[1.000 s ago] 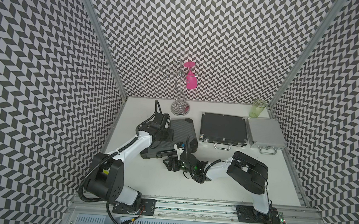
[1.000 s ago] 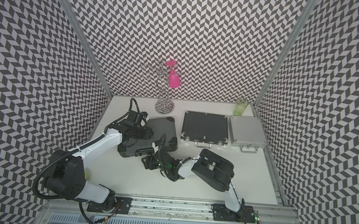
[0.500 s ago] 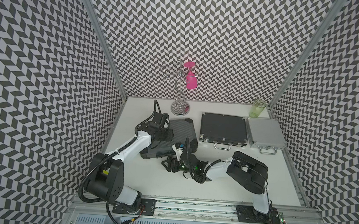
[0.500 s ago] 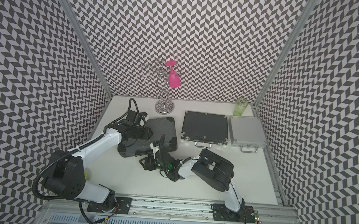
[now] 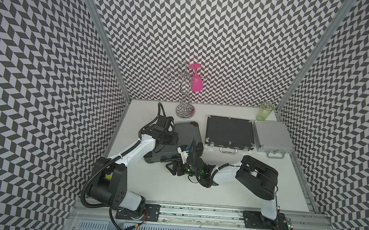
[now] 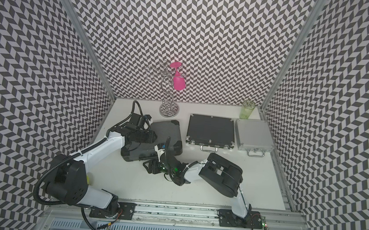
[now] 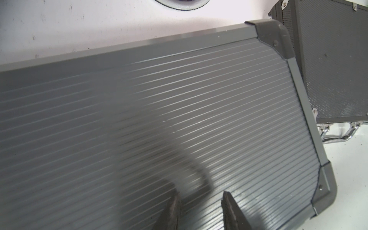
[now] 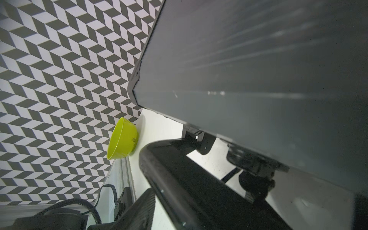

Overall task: Close the poker set cases
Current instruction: Adjust the poker set case at the center of the board.

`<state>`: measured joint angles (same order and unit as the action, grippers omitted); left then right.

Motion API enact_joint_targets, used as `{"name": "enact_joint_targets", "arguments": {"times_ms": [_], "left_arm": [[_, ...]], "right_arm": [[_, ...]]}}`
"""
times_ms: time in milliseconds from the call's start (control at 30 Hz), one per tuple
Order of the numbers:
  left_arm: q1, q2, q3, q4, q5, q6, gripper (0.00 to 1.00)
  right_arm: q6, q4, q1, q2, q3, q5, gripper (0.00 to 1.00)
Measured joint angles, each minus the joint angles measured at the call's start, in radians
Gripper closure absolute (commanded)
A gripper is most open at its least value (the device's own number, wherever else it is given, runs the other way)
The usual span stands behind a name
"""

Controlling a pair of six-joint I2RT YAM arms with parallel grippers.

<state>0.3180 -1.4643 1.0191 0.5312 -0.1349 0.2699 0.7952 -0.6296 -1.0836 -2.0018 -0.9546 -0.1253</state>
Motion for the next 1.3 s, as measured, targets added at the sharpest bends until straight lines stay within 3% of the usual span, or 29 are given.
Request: {"name": "enact_joint_targets", "arguments": {"times_ms": [900,1067,1300], "left_arm": [[-0.005,0.017,0.003,0.034,-0.003,0.001,0.62],[-0.005,0.018,0.012,0.059,-0.001,0.002,0.65],[-0.024,0.023,0.030,0.125,0.027,0.011,0.72]], "right_arm": [[0.002,0.108,0.021,0.021,-0.038,-0.031,0.29],[0.014,0.108,0.025,0.021,-0.037,-0.031,0.34],[0.039,0.096,0.029,0.045,-0.013,-0.032,0.34]]}}
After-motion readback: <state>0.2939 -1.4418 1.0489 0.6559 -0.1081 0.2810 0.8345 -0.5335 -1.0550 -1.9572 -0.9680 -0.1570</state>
